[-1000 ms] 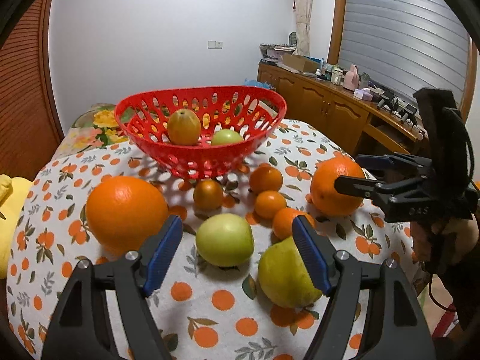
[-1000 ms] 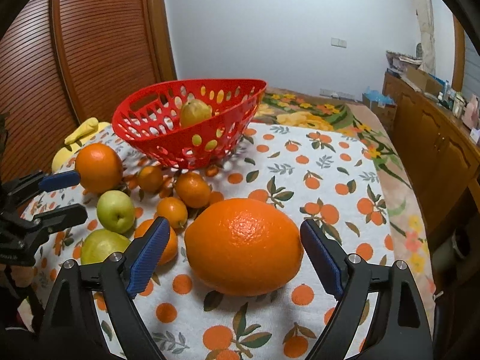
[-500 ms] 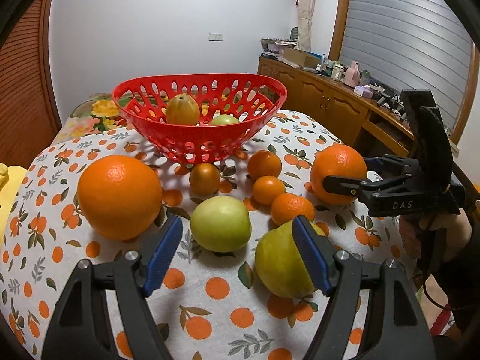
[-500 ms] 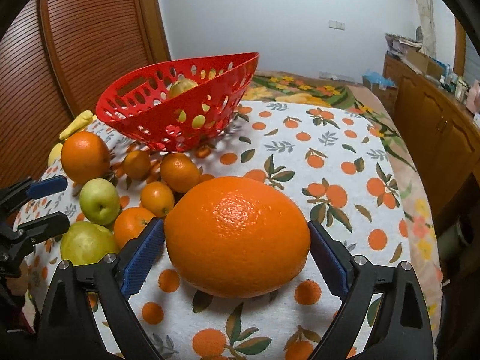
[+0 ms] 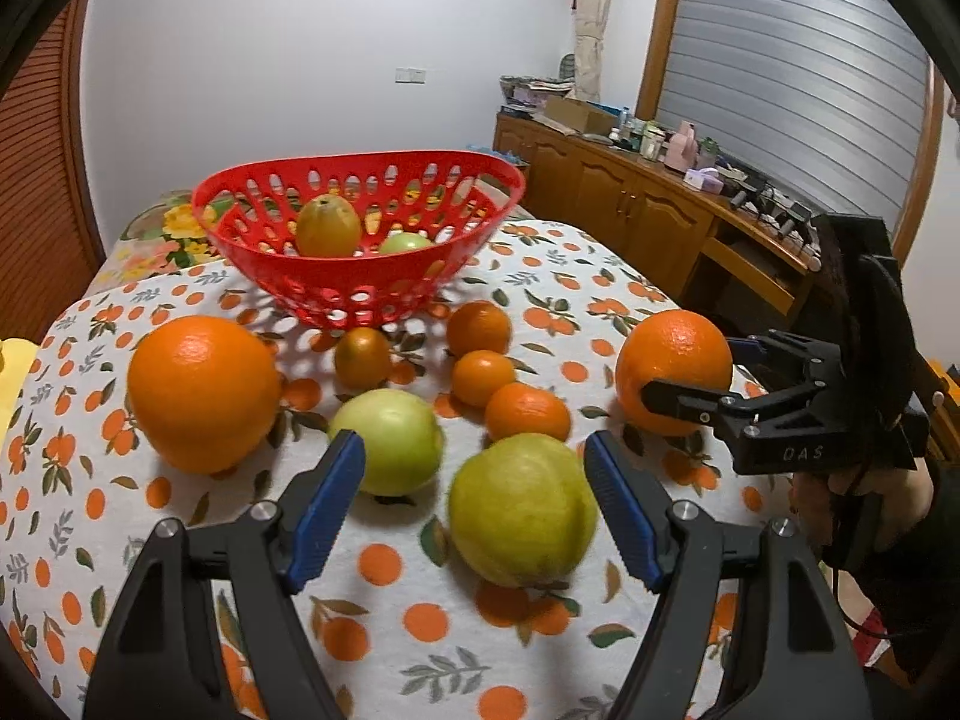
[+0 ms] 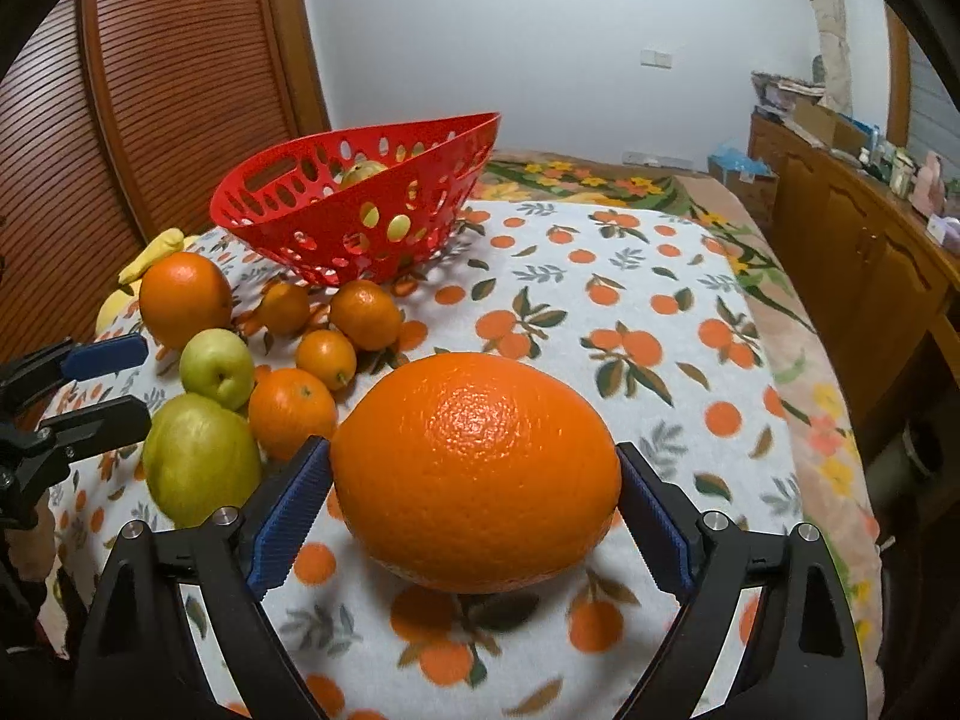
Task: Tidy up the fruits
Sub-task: 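Move the right tool to the large orange while the left tool approaches another yellow-green pomelo, then close the right tool on the large orange while the left tool grasps the pomelo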
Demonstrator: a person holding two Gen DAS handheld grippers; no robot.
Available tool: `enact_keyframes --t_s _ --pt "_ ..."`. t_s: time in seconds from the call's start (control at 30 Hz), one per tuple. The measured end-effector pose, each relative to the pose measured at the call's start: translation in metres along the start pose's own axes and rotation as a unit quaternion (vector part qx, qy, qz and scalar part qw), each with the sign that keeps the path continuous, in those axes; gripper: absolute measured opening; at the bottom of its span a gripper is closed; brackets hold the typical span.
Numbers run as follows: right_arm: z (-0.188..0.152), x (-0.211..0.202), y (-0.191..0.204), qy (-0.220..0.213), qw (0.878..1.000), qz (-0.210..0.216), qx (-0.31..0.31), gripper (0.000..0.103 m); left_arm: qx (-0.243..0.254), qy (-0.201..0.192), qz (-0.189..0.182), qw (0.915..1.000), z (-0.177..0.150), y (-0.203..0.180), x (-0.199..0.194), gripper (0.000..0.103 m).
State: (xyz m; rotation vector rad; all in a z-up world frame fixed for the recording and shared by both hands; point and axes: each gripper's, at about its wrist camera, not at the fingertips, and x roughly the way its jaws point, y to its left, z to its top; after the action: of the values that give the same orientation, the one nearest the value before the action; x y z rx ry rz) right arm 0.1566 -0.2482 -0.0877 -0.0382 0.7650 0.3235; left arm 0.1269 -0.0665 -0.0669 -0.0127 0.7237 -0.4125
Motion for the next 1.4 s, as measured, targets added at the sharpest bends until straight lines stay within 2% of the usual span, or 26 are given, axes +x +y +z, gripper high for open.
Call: enact_keyframes --t_s 0.23,0.77,1.07,1.4 --pt "-0.013 -0.017 -0.003 -0.016 1.000 -0.011 0.007 0.094 -0.003 0.015 -0.012 0.9998 -0.005 -0.009 0.007 0.076" --pt "-0.024 -0.016 -0.004 -0.032 0.999 -0.017 0.014 0.094 -0.012 0.043 -0.026 0.9987 -0.019 -0.015 0.023 0.075" --pt "-0.025 -0.016 -0.005 -0.031 0.999 -0.016 0.014 0.094 -0.020 0.053 -0.023 0.9981 -0.021 -0.011 0.030 0.067" --pt "-0.025 -0.016 -0.005 -0.032 0.999 -0.016 0.014 0.094 -0.024 0.069 -0.021 0.9971 -0.024 -0.010 0.043 0.067"
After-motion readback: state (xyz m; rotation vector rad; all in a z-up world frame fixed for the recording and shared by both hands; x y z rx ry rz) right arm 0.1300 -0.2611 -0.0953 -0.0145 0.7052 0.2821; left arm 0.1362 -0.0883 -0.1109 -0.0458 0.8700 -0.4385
